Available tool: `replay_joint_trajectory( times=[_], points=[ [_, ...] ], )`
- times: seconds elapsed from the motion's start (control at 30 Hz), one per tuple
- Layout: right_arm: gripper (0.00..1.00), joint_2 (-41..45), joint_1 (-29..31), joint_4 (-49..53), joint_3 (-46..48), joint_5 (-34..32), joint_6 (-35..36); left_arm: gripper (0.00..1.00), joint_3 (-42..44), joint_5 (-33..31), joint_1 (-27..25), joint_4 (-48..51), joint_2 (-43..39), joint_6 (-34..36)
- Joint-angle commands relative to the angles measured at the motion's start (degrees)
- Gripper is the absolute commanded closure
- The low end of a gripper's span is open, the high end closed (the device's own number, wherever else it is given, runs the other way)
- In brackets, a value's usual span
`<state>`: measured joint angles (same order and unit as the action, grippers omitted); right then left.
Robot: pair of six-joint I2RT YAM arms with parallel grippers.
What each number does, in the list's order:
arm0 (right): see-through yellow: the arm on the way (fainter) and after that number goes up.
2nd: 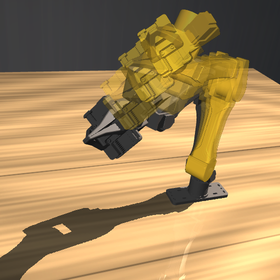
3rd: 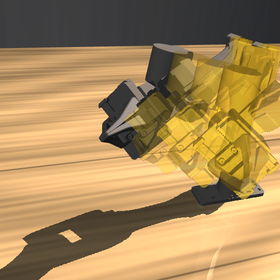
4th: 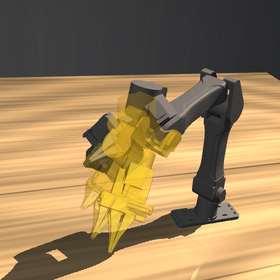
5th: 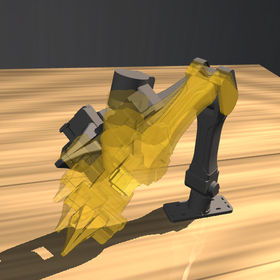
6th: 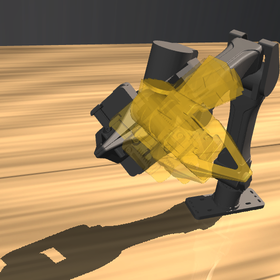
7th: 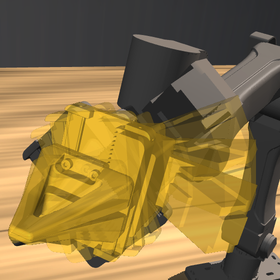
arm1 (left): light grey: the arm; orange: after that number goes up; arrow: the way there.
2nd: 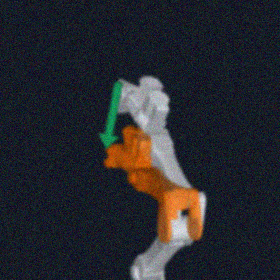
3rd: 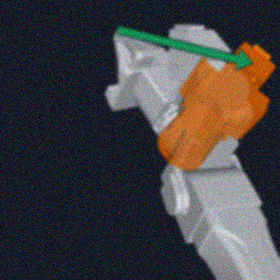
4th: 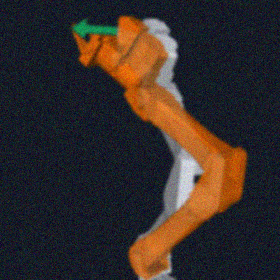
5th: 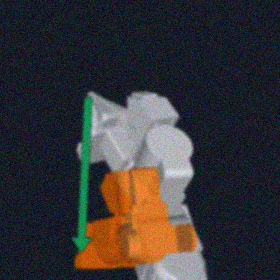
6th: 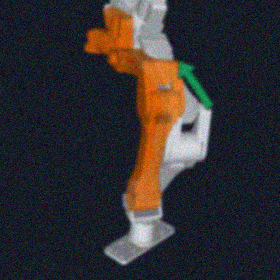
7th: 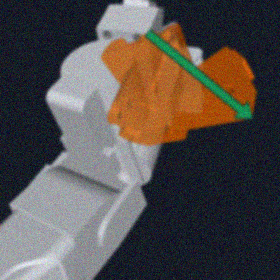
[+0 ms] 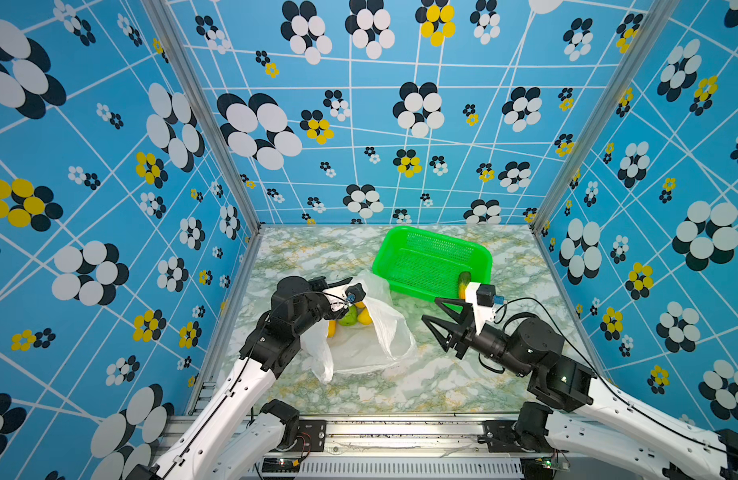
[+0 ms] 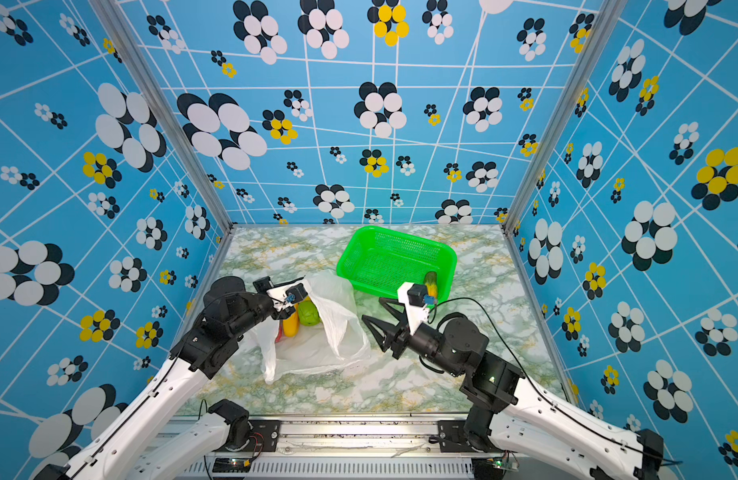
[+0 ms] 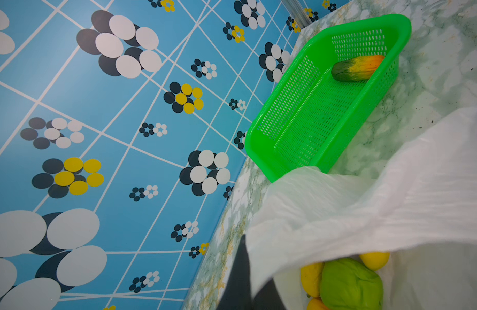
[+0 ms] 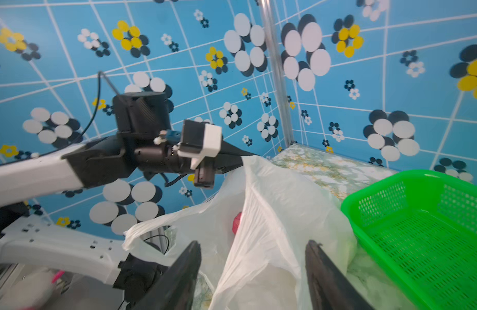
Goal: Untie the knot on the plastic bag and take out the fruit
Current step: 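Move the open right gripper back into the bag above the fruit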
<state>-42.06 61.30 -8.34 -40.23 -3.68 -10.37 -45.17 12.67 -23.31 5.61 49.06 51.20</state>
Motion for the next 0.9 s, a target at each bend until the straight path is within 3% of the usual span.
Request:
replay_joint_trajectory(
  times=[0.0, 0.13, 0.3, 0.43, 0.63, 0.87],
  points=[
    [0.37, -4.57, 7.28, -2.46, -1.63, -5.19, 13.04, 1.00, -2.10, 0.76, 0.34, -0.42, -0.05, -1.61],
    [0.39, -15.22, 16.50, -1.83, -5.51, -10.37, 19.71, 1.00, -2.37, 1.70, 1.31, -0.51, 0.07, -2.29],
    [0.47, -29.60, 21.73, -4.32, -9.33, -14.87, 22.94, 1.00, -2.38, 2.12, 1.51, -0.26, -0.10, -2.43],
    [0.50, -39.68, 21.85, -7.74, -12.42, -18.62, 20.31, 1.00, -2.47, 2.49, 1.39, 0.01, -0.19, -2.28],
    [0.70, -49.29, 20.69, -5.44, -19.01, -26.12, 17.05, 1.00, -2.21, 3.46, 1.07, 0.11, -0.63, -1.78],
    [0.78, -58.81, 16.82, 2.10, -27.01, -31.77, 10.08, 1.00, -2.14, 3.64, 0.32, 0.55, -1.37, -1.04]
  ],
)
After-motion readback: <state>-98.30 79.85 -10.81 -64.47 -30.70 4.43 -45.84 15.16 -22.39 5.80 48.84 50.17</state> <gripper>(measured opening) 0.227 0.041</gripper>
